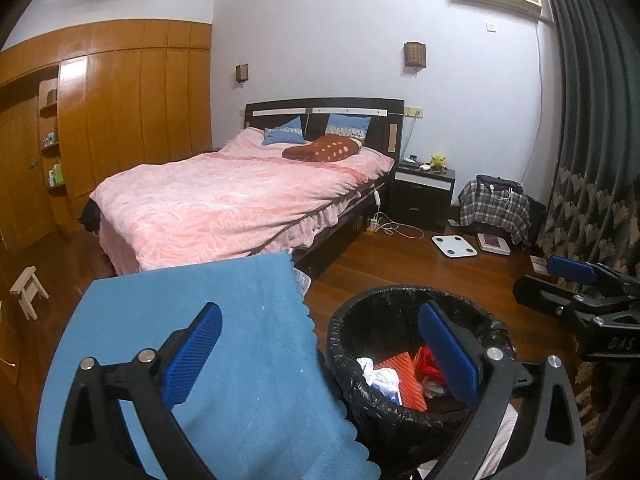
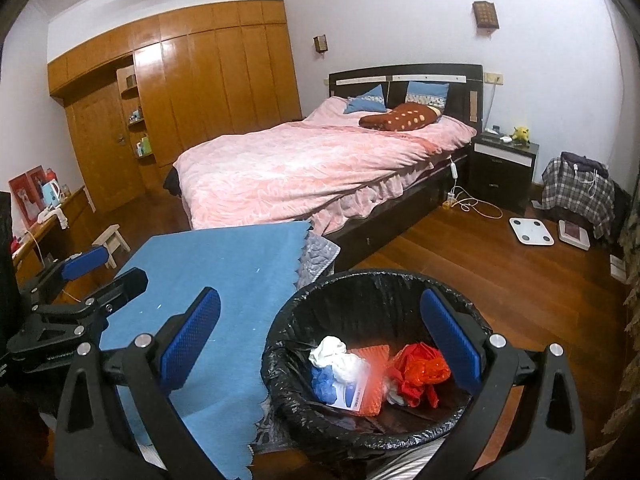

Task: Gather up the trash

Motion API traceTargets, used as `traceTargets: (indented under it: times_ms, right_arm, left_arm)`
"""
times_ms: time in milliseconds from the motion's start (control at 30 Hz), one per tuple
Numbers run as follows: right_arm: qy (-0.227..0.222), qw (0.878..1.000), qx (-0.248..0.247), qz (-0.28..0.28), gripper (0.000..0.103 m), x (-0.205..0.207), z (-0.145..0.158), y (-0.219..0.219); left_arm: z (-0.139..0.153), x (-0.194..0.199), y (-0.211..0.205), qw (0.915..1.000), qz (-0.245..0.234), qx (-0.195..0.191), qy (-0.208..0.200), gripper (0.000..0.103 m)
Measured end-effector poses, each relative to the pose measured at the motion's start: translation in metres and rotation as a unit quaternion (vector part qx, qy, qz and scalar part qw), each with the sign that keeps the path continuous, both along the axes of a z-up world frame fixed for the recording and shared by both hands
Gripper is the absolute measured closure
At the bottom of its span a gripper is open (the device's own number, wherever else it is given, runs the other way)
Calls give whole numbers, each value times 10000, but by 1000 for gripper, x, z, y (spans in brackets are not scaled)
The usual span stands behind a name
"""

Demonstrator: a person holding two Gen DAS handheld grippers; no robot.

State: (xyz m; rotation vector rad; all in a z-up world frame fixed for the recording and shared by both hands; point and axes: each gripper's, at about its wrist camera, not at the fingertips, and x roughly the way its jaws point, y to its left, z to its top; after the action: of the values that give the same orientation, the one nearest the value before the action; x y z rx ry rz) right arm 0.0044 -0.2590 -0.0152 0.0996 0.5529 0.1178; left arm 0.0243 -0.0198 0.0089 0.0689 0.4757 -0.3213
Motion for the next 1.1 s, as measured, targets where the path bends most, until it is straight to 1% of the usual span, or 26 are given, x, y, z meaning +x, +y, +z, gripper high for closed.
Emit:
traceTargets:
  times_ms: [433,1100]
  right_arm:
    - [-43,10000,-46,68,6,-7,3,11]
    - [-38,10000,-50,63,6,-7,1,11]
  left_arm:
    - [4,-9,6,9999,79,-48,-80,6]
    - [5,-10,10,9999,106,-36,-88,6]
